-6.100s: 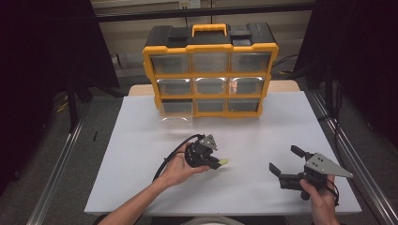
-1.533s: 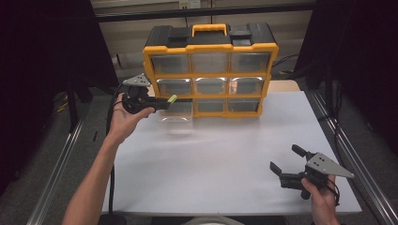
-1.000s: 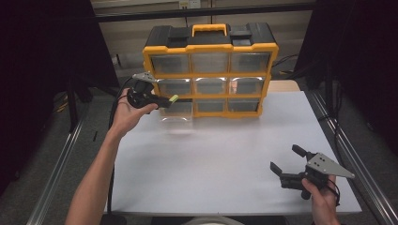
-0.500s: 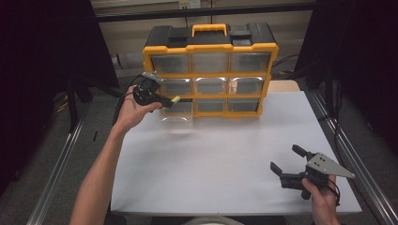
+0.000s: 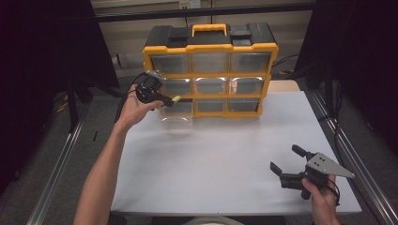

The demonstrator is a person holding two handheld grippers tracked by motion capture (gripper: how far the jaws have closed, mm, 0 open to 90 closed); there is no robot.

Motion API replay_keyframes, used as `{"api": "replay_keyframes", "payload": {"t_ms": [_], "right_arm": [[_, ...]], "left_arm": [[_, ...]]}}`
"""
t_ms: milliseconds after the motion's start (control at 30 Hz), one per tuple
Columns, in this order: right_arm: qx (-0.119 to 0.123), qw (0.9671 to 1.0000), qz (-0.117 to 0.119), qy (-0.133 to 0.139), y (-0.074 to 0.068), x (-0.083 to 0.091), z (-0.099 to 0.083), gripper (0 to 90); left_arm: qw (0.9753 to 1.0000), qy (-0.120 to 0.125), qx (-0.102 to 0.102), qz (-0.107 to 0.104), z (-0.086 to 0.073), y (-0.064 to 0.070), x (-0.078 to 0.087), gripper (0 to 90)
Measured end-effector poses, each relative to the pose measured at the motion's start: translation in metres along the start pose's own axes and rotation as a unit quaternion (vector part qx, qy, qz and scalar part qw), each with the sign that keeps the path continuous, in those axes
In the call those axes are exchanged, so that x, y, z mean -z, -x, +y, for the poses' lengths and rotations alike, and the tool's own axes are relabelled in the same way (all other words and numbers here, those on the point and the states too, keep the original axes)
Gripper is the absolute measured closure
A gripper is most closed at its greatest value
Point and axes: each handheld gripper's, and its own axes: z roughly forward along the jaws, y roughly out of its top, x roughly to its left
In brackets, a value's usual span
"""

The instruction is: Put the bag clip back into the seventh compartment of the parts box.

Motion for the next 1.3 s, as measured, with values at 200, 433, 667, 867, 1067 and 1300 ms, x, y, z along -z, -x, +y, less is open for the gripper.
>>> {"api": "replay_keyframes", "payload": {"t_ms": [200, 433, 667, 867, 1067, 1300], "right_arm": [[-0.002, 1.0, -0.001, 0.0, 0.0, 0.0, 0.0, 0.0], [-0.003, 1.0, -0.001, 0.0, 0.0, 0.0, 0.0, 0.0], [-0.002, 1.0, -0.001, -0.001, 0.0, 0.0, 0.0, 0.0], [0.001, 1.0, 0.0, -0.002, 0.0, 0.0, 0.0, 0.0], [-0.002, 1.0, 0.0, -0.001, 0.0, 0.0, 0.0, 0.0], [-0.001, 1.0, 0.0, -0.001, 0.0, -0.001, 0.0, 0.0]], "left_arm": [[1.0, -0.008, 0.004, 0.002, 0.0, 0.002, -0.004, 78.4], [0.9987, -0.045, -0.025, 0.001, 0.0, -0.002, -0.008, 78.4], [0.9995, -0.03, -0.001, 0.001, -0.002, -0.001, -0.015, 78.4], [0.9983, -0.05, -0.028, -0.001, -0.002, -0.004, -0.016, 78.4], [0.9985, -0.051, -0.02, -0.002, -0.004, -0.004, -0.023, 78.4], [0.998, -0.061, -0.015, -0.007, -0.002, 0.002, -0.032, 78.3]]}}
